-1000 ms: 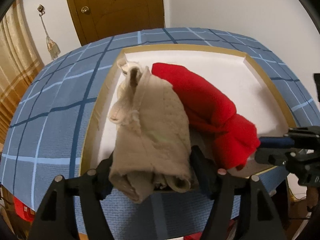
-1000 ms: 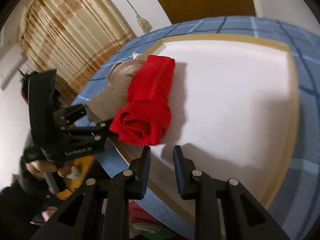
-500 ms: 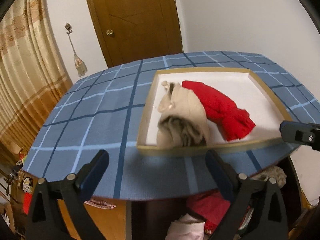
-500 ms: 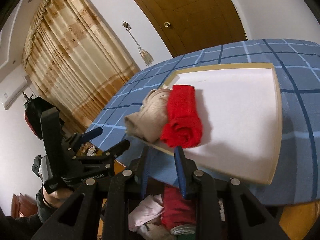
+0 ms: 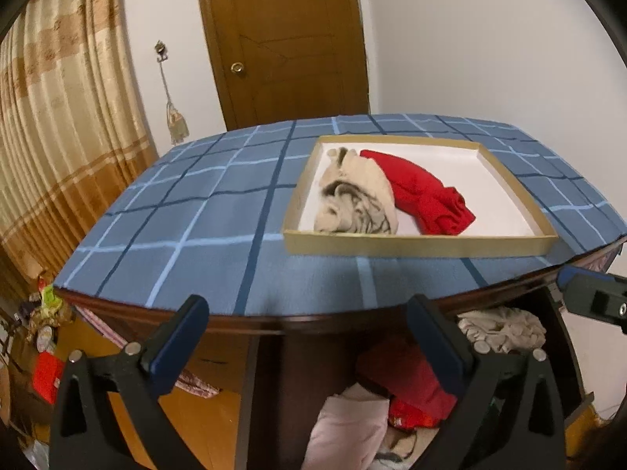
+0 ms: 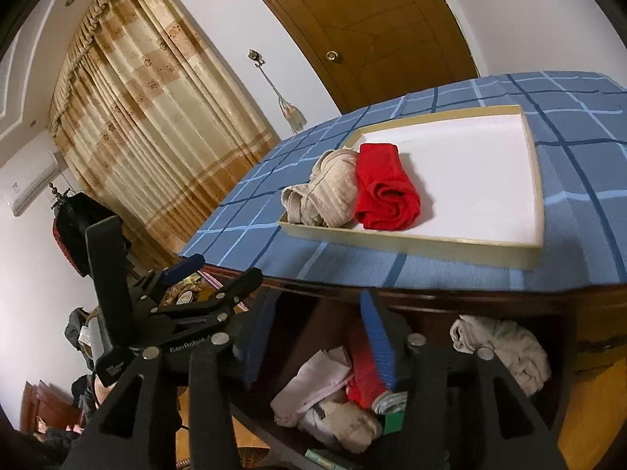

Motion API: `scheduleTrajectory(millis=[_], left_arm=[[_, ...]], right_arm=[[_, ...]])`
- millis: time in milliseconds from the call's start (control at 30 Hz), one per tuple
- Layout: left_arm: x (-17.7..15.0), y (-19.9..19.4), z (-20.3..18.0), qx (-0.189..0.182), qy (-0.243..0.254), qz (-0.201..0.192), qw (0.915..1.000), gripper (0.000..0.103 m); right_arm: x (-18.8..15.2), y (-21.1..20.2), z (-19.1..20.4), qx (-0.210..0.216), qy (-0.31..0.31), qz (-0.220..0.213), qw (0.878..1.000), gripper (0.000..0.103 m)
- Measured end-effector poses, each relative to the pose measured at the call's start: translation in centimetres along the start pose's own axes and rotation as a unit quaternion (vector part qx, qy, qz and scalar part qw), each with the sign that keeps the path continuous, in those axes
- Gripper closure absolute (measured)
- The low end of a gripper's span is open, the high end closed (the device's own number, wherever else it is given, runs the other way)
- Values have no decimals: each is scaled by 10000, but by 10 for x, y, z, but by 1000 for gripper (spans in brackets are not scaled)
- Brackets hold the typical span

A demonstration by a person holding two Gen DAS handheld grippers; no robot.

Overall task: Take underwear out of drawer
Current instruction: 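Open both tools and move them back down to the open drawer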

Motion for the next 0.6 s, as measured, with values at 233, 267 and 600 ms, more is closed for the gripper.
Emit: scheduleTrajectory(millis=[233, 267, 600], left_arm=[[-31, -6, 1, -104, -157, 168, 9997, 0], [-35, -6, 0, -116, -152, 183, 9997, 0], [-84, 4, -6, -114, -30, 623, 9980, 0]], right_arm=[[-26, -15, -6, -265, -144, 8, 9995, 53], [-30, -16, -7, -271, -122, 23, 9996, 53], [-74, -12, -26, -352, 121, 329, 9988, 53]])
Point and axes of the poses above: each gripper's, at about its wrist camera, not at the fingertips, and y roughly the way its jaws point, z to its left, x to its top, the point moved 10 cm from there along y, roughly the way its jaws point, and after that the axes turned 1 degree about -z, right-handed, at the moved point
